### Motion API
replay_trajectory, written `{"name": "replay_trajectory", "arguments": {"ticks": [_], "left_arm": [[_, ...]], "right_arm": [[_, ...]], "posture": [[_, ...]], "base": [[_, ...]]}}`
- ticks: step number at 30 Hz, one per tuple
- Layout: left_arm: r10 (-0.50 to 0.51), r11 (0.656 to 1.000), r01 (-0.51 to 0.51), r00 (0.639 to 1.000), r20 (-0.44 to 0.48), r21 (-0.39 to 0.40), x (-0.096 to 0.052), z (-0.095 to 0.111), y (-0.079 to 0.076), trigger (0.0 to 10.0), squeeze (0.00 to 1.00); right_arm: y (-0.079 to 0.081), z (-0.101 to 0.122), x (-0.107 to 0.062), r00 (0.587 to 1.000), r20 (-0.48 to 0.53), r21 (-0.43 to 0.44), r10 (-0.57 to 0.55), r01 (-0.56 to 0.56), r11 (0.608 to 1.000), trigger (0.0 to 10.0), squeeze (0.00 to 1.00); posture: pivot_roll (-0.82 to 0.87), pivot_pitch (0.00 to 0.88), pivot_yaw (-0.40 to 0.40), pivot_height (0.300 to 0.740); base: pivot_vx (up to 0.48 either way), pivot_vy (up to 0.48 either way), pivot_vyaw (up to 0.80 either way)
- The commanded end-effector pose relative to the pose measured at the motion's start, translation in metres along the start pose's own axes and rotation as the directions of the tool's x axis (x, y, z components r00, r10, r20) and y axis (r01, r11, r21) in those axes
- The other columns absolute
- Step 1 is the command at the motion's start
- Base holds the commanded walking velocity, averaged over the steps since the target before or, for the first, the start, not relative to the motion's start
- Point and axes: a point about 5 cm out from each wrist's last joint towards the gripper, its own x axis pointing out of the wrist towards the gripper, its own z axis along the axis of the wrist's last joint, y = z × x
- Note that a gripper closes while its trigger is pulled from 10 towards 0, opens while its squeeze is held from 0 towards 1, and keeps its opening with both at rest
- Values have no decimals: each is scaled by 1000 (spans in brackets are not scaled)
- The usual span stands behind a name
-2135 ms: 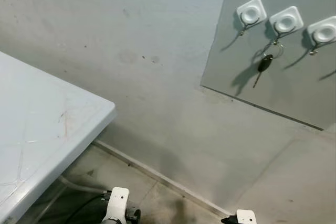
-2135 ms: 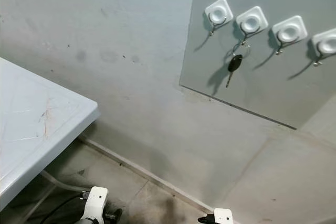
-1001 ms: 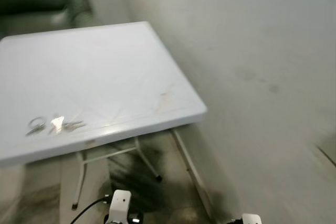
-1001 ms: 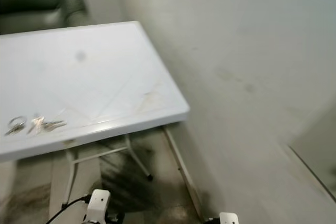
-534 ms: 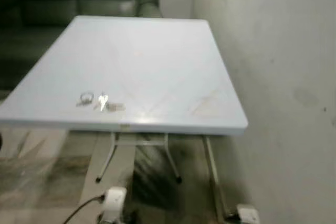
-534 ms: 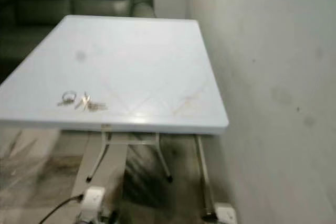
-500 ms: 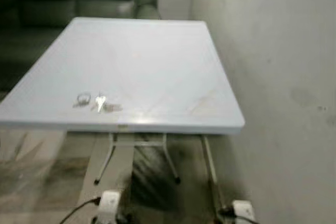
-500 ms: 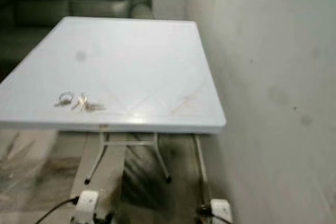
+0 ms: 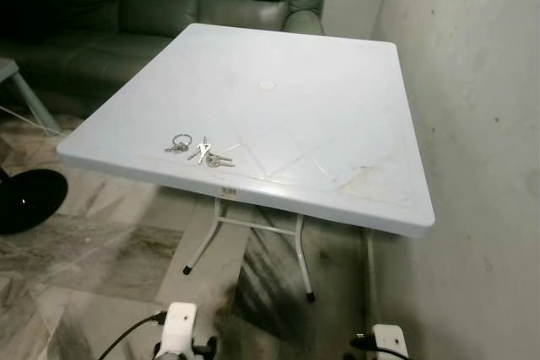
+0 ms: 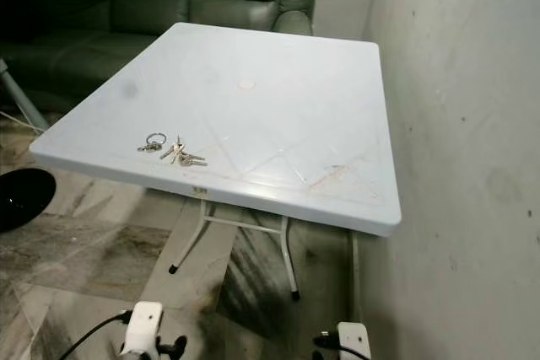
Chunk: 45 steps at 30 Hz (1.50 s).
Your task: Hang keys on a hook
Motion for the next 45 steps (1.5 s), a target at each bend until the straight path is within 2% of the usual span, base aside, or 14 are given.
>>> {"name": "replay_trajectory", "arguments": {"ticks": [1, 26, 45], "left_arm": [[15, 1000, -15, 1000, -13, 5, -2, -4, 6, 10000, 0], [8, 1000, -7, 1000, 9, -18, -1, 0, 3, 10000, 0], [13, 1000, -13, 1000, 14, -21, 0, 3, 7, 10000, 0]], "right_arm": [[1, 2, 1, 1000, 6, 13, 1, -1, 1000, 10000, 0], [-1, 4, 1, 1000, 15, 26, 1, -2, 1000, 10000, 0], [-1, 4, 1, 1000, 18, 36, 3, -4, 999, 10000, 0]], "posture": [[-20, 0, -54, 740], [-20, 0, -58, 740], [-20, 0, -57, 740]], "base": [[0, 251, 0], [0, 396, 0], [0, 414, 0]]}}
